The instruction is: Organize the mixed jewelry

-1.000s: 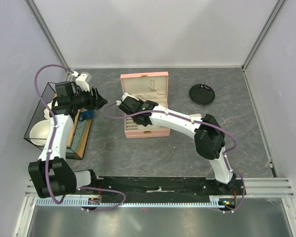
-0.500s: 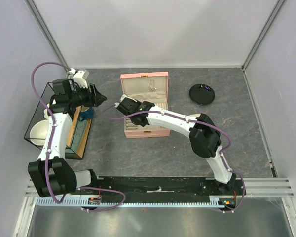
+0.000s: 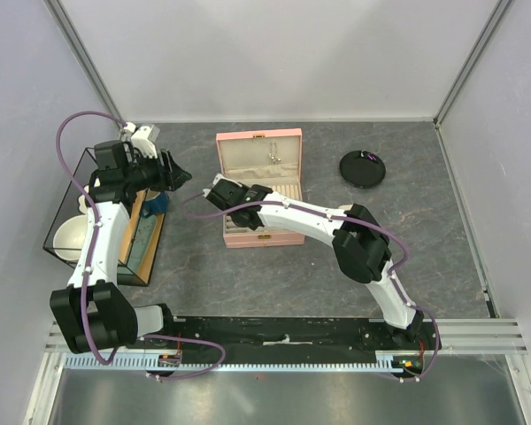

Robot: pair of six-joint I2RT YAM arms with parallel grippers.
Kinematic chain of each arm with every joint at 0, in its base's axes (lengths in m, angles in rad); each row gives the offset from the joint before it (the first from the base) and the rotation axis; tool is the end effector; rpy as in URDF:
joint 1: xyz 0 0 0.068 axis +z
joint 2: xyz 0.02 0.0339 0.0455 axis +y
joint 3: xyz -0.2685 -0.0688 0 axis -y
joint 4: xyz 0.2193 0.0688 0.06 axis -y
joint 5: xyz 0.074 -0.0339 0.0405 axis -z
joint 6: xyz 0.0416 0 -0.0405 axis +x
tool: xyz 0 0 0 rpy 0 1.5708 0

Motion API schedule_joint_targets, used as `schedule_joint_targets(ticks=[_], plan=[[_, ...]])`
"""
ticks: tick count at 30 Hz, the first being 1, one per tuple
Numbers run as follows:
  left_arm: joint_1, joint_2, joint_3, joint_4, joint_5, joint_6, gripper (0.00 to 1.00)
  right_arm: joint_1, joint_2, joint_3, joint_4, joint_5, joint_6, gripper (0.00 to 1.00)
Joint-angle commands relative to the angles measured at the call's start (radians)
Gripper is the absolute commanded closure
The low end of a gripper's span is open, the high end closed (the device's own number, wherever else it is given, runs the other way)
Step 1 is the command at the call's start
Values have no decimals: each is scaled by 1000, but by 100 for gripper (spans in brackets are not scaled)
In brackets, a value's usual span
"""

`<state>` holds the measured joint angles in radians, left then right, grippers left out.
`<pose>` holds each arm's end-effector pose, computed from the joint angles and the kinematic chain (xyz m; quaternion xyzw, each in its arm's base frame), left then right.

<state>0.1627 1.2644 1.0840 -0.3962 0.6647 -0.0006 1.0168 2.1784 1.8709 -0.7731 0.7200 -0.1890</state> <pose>0.2558 0.0160 0.3310 0.0873 0.8408 -0.2493 0.4725 0.2601 0.3683 0.2319 -0.4444 0.7963 -0.2216 0.3454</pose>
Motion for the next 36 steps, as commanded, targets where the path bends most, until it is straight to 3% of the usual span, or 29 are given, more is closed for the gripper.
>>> schedule_joint_targets(ticks=[1, 36], plan=[[12, 1, 37, 10, 32, -30, 41, 6, 9, 36, 9, -4, -6, 100], [15, 0, 33, 10, 38, -30, 41, 14, 24, 14, 5, 6, -10, 100]])
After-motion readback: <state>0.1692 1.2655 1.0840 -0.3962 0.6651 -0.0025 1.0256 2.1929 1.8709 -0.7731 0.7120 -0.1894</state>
